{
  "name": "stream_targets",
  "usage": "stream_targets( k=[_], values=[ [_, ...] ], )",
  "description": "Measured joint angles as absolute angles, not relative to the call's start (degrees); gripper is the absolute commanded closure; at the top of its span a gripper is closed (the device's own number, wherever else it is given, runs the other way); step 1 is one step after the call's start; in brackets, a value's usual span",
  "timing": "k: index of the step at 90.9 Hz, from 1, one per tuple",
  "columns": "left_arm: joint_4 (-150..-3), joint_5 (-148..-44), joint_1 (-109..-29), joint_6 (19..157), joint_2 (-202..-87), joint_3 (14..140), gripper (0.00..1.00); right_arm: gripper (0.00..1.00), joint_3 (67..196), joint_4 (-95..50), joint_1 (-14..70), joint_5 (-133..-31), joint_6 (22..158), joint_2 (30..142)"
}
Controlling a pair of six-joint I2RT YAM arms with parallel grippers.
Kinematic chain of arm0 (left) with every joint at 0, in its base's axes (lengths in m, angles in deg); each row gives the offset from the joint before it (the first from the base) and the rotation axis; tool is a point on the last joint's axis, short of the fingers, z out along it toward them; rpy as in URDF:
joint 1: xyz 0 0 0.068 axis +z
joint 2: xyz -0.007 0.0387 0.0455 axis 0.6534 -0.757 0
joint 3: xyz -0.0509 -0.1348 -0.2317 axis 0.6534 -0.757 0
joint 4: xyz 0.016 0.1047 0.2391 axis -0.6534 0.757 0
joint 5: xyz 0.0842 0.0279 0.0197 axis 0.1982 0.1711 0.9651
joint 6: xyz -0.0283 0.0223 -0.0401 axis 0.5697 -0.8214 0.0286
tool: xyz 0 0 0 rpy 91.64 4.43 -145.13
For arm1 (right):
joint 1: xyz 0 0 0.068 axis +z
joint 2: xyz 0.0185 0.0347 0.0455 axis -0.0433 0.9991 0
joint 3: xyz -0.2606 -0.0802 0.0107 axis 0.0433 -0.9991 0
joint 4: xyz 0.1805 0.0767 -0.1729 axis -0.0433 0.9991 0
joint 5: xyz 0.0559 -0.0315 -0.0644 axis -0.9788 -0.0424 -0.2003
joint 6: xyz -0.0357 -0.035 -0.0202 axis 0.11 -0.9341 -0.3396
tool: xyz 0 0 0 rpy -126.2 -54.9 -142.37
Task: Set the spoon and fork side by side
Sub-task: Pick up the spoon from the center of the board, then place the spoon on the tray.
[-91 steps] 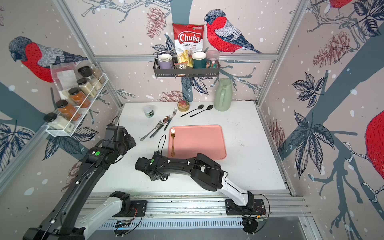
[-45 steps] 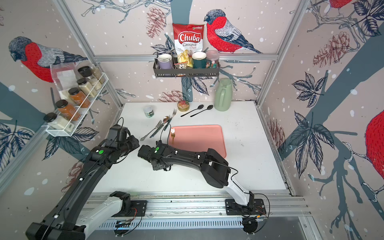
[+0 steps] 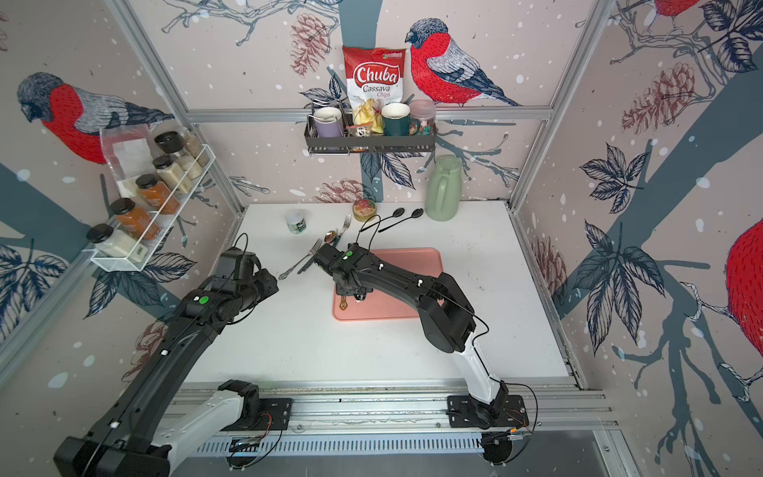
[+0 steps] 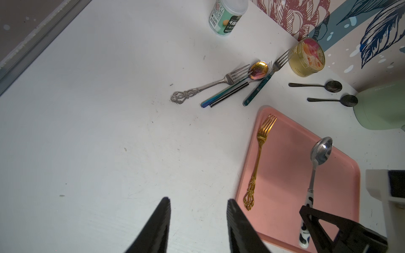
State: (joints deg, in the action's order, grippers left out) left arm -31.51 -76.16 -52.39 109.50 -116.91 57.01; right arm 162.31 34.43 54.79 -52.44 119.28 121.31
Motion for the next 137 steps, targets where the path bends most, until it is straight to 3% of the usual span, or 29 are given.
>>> stream_targets(
  k=[94, 101, 109, 114, 137],
  values=[
    [-31.95, -76.22, -52.39, 109.50, -116.98, 56.51, 0.56, 0.83, 162.36, 27.85, 53.42, -59.02, 119.15, 129.92],
    [-31.99, -76.51, -52.39, 109.50, -117.09, 56.44, 0.56, 0.77, 162.49, 27.72, 53.53, -58.78, 119.17, 130.34],
    [-32.21, -76.68, -52.39, 109.48, -117.16, 56.35, 0.56, 0.56, 162.71, 27.09, 53.68, -59.02, 119.17, 130.47],
    [-32.34, -76.68, -52.39, 109.46, -117.22, 56.20, 0.56, 0.48, 162.79, 26.83, 53.74, -59.00, 119.15, 130.47],
    [-34.53, -79.96, -52.39, 106.44, -120.41, 56.11, 0.55, 0.41, 164.80, 29.21, 54.68, -57.82, 118.60, 126.51]
  ],
)
